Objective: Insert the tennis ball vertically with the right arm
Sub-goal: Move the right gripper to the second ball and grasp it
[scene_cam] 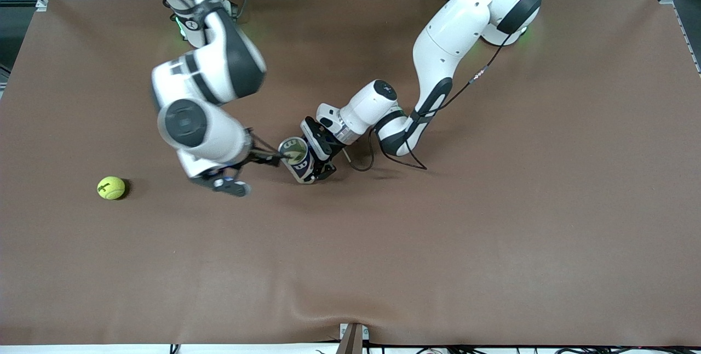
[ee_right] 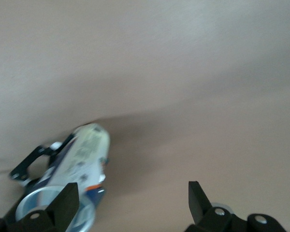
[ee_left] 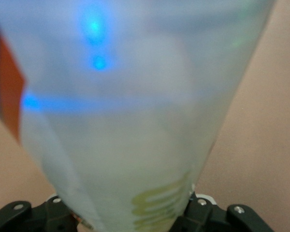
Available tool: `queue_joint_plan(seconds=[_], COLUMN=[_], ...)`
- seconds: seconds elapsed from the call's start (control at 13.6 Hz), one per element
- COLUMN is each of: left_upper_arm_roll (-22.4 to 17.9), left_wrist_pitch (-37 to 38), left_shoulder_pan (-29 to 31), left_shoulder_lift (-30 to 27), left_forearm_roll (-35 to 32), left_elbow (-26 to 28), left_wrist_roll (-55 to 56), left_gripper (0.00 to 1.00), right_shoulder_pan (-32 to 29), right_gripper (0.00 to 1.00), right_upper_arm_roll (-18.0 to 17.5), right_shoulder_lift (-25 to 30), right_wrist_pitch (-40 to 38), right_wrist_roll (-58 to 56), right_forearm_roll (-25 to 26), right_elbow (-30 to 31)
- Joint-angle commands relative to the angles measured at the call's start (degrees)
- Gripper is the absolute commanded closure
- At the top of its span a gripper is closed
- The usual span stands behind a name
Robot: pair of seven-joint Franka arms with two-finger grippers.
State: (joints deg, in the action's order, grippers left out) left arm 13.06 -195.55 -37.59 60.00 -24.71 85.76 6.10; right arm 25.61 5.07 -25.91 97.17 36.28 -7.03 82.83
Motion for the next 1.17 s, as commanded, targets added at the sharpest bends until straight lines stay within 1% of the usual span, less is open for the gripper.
queue_joint_plan(seconds=[0.0, 0.29, 0.44, 0.59, 0.66, 0.88, 0.95, 1.1], left_upper_arm_roll=[-0.2, -0.2, -0.2, -0.2, -0.2, -0.2, -0.2, -0.2], left_wrist_pitch=[-0.1, -0.1, -0.1, -0.1, -0.1, -0.1, -0.1, -0.1], left_shoulder_pan=[-0.3, -0.3, -0.3, -0.2, -0.1, 0.0, -0.1, -0.2], left_shoulder_lift=[0.1, -0.1, -0.2, -0.3, -0.4, -0.4, -0.4, -0.3], left_forearm_roll=[0.6, 0.7, 0.7, 0.6, 0.6, 0.5, 0.6, 0.6], left_elbow=[0.5, 0.5, 0.5, 0.5, 0.5, 0.5, 0.5, 0.5], left_wrist_roll=[0.4, 0.4, 0.4, 0.4, 0.4, 0.3, 0.3, 0.1], left_gripper=[0.24, 0.25, 0.25, 0.25, 0.24, 0.23, 0.23, 0.23], right_shoulder_pan=[-6.3, -15.9, -21.4, -25.2, -26.4, -29.6, -30.7, -33.3], right_gripper=[0.0, 0.0, 0.0, 0.0, 0.0, 0.0, 0.0, 0.0], right_upper_arm_roll=[-0.6, -0.6, -0.7, -0.7, -0.6, -0.6, -0.7, -0.7], right_shoulder_lift=[0.7, -1.1, -1.8, -2.2, -3.1, -4.9, -5.7, -6.9], right_wrist_pitch=[-1.7, -0.2, 2.8, 2.9, 3.5, 7.5, 9.3, 15.1], right_wrist_roll=[-7.8, -21.0, -27.5, -34.9, -37.1, -41.9, -43.6, -47.2], right_forearm_roll=[0.0, 6.9, 7.6, 8.0, 8.7, 13.5, 15.1, 16.0], right_elbow=[0.4, 0.7, 0.8, 0.8, 0.8, 1.5, 2.2, 4.6])
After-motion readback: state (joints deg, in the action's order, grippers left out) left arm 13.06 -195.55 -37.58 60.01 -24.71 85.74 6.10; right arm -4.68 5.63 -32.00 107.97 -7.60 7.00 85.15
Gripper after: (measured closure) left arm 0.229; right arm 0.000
